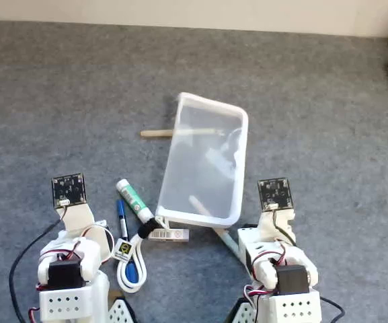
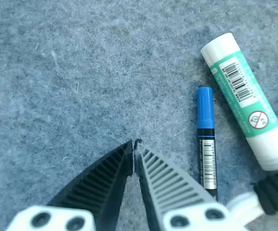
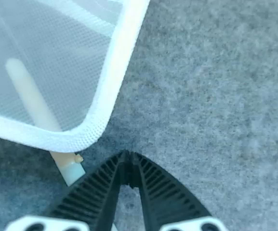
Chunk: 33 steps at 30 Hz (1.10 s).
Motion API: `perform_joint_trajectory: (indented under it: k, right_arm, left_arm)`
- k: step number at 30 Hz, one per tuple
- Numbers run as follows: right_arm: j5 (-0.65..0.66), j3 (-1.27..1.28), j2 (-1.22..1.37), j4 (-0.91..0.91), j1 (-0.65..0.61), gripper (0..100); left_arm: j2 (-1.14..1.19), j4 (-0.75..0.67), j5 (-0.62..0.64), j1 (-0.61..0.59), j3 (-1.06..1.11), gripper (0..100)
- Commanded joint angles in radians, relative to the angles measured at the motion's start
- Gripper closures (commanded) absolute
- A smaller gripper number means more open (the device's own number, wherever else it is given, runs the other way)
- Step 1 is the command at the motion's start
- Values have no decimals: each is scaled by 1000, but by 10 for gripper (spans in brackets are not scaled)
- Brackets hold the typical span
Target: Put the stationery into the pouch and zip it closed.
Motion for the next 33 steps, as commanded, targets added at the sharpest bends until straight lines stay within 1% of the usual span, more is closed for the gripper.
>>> perform_joint_trajectory:
  k: [1,21,27,33]
  right_arm:
    - [-5,163,-10,7,8,992]
    - [-5,163,-10,7,7,992]
    - [-8,163,-10,7,5,992]
    - [-6,163,-10,7,5,992]
  left_arm:
    - [-12,6,8,-7,21,972]
    - [-12,6,8,-7,21,972]
    - [-12,6,9,33,21,972]
    - [-12,6,8,31,21,973]
